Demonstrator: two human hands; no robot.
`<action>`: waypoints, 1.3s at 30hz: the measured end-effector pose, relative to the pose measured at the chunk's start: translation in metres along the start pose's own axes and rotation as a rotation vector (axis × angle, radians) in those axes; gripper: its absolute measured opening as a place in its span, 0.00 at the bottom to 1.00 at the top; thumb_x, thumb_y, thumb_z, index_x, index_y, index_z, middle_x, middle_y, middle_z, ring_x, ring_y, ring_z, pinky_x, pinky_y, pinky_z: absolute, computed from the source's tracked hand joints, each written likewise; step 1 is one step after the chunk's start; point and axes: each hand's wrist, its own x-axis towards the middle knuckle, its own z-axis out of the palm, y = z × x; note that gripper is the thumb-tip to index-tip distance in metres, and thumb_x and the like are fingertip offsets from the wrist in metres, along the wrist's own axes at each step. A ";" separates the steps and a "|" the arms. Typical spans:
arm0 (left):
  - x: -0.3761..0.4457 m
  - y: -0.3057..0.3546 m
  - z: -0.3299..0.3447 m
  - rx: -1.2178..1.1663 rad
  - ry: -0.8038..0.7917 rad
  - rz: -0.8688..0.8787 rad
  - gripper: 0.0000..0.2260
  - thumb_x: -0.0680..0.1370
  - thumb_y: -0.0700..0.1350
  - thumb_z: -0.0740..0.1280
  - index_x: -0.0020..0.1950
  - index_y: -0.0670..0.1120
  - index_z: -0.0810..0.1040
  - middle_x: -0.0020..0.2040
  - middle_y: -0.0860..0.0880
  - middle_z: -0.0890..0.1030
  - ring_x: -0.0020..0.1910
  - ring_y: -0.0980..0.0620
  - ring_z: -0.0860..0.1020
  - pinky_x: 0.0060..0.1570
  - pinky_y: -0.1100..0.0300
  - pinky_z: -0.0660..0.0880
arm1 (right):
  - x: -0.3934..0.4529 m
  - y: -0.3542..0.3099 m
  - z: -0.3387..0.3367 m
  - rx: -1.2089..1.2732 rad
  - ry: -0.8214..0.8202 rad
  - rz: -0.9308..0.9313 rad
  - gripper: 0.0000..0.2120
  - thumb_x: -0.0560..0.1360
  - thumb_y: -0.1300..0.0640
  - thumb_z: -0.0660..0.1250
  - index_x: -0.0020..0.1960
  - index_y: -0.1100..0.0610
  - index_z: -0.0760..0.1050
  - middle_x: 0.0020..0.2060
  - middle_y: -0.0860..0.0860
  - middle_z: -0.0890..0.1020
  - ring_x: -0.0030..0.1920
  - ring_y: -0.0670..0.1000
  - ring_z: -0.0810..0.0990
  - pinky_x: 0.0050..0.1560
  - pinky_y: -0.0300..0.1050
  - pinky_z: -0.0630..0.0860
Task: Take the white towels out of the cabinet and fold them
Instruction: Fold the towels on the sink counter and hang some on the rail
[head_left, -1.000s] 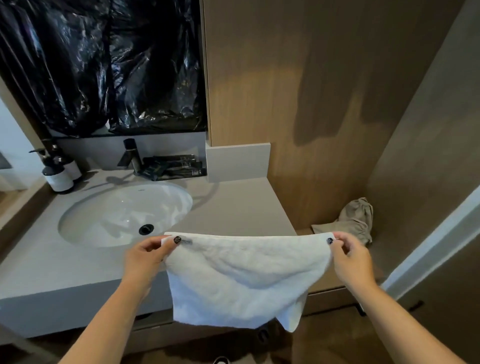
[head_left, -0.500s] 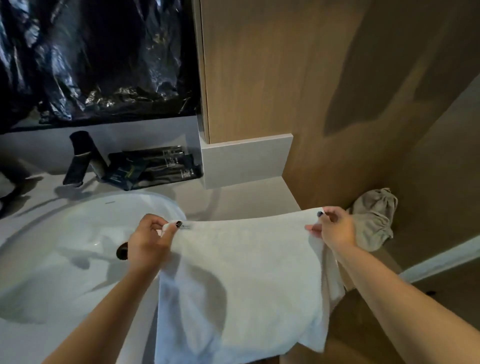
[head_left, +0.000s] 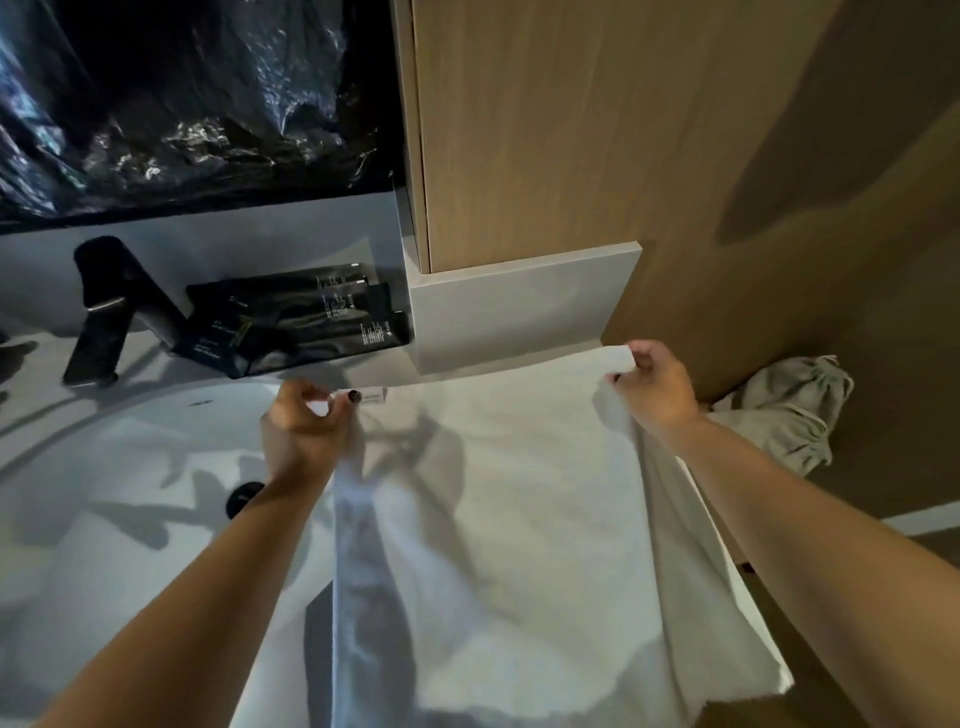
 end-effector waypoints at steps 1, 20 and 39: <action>0.000 0.005 0.001 -0.016 0.034 0.003 0.09 0.74 0.41 0.71 0.52 0.42 0.77 0.52 0.42 0.79 0.50 0.40 0.78 0.50 0.58 0.71 | 0.001 -0.006 0.004 -0.062 -0.061 -0.013 0.15 0.74 0.66 0.70 0.57 0.55 0.73 0.51 0.51 0.78 0.56 0.56 0.78 0.58 0.38 0.74; -0.079 0.009 0.057 0.603 -0.431 0.518 0.32 0.80 0.61 0.44 0.82 0.51 0.47 0.82 0.47 0.48 0.80 0.49 0.45 0.78 0.47 0.44 | -0.038 0.035 0.066 -0.926 -0.334 -0.614 0.35 0.78 0.37 0.36 0.80 0.53 0.42 0.80 0.49 0.43 0.79 0.49 0.39 0.78 0.54 0.38; -0.212 0.072 0.088 0.548 -0.672 0.828 0.28 0.84 0.54 0.46 0.81 0.44 0.41 0.81 0.44 0.38 0.79 0.45 0.37 0.75 0.51 0.37 | -0.197 0.078 -0.072 -0.076 0.260 -0.077 0.13 0.78 0.66 0.65 0.55 0.50 0.76 0.50 0.42 0.74 0.52 0.36 0.75 0.53 0.28 0.71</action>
